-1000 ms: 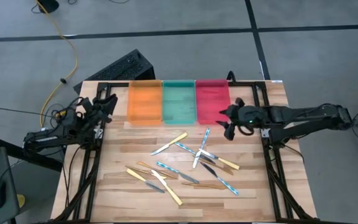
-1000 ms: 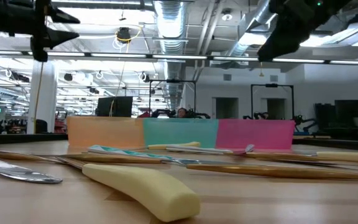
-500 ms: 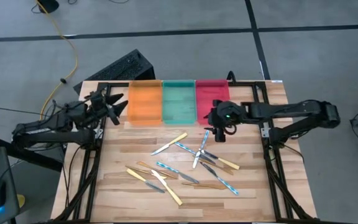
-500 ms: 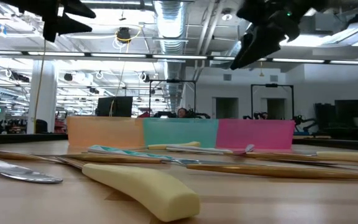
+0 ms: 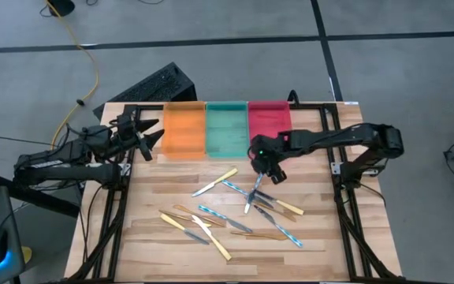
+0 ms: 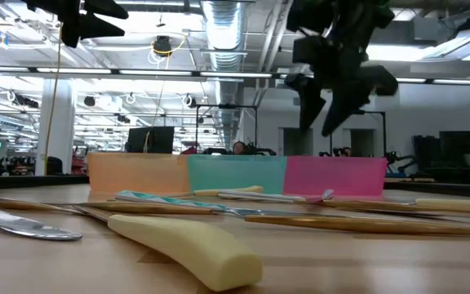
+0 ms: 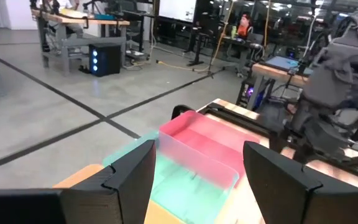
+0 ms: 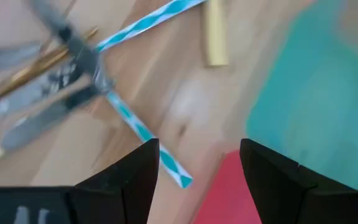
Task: Sort silverware by color (type)
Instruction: Put the blue patterned table knife into the red bin
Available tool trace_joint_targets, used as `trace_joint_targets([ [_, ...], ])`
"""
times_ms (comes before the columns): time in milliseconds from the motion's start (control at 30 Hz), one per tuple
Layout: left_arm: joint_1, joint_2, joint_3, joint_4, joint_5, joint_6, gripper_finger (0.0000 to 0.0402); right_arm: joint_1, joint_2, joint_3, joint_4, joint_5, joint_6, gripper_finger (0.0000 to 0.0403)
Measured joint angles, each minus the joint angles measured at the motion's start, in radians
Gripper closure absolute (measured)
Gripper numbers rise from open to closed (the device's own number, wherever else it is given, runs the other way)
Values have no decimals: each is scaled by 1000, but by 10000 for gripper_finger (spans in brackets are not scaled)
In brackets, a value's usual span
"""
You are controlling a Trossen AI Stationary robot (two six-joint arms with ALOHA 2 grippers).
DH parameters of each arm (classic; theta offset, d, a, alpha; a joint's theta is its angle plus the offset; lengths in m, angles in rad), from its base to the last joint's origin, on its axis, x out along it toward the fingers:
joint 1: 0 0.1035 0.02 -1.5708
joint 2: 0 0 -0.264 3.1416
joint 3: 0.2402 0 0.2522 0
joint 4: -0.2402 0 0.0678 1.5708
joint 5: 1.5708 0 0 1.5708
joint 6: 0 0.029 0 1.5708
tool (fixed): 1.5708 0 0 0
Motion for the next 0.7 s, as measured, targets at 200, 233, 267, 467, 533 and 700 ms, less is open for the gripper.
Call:
trace_joint_targets([
  [200,0,0,0,-6,-1,0,177,43,84,0,8,0,-82,154],
  [233,0,0,0,-6,-1,0,177,47,96,-1,5,0,-91,154],
  [267,0,0,0,-6,-1,0,177,51,108,-1,6,0,-99,154],
  [467,0,0,0,-17,-1,-3,177,60,192,0,6,-1,-126,154],
  [533,0,0,0,-27,-2,-3,177,59,220,0,15,-1,-126,154],
  [700,0,0,-1,-29,-12,-5,177,58,275,-1,18,0,-126,154],
])
